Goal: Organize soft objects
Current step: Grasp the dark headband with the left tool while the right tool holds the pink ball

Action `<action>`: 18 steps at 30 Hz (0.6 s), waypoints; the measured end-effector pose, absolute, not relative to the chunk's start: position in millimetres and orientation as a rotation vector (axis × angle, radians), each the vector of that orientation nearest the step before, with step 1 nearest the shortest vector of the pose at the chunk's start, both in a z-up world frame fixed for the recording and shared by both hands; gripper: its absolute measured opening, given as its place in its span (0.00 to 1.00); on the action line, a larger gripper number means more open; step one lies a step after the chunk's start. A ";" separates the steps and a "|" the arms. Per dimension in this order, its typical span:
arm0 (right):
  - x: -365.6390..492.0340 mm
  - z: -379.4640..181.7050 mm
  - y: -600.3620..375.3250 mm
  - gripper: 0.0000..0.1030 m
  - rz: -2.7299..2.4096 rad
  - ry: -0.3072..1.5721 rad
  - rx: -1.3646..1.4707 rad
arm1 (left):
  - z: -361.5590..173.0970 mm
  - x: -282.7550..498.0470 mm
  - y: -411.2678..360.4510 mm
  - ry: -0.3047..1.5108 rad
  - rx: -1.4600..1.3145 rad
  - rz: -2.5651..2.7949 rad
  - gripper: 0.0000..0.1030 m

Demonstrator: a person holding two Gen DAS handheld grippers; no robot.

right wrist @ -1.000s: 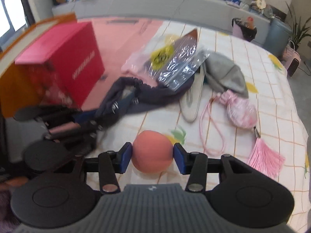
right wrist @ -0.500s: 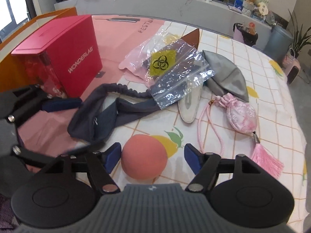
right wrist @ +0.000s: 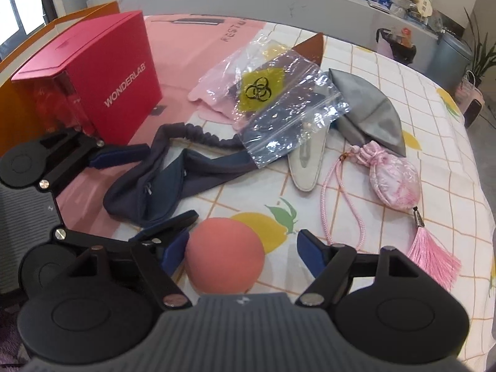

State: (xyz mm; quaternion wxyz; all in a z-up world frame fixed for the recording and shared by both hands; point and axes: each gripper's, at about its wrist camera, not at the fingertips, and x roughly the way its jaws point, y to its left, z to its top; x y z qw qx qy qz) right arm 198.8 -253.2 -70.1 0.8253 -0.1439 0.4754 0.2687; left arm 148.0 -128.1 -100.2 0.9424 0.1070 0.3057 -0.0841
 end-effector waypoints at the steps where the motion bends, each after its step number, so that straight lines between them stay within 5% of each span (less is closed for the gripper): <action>1: 199.6 -69.8 -253.7 0.70 0.570 1.012 -0.298 | -100.1 150.1 -126.7 0.633 0.194 -0.183 0.82; 7: 199.1 -67.1 -257.2 0.53 0.606 1.028 -0.259 | -100.6 151.7 -120.0 0.659 0.083 -0.179 0.80; 18: 203.1 -63.5 -273.5 0.53 0.555 1.044 -0.151 | -95.2 133.8 -118.7 0.658 0.111 -0.184 0.22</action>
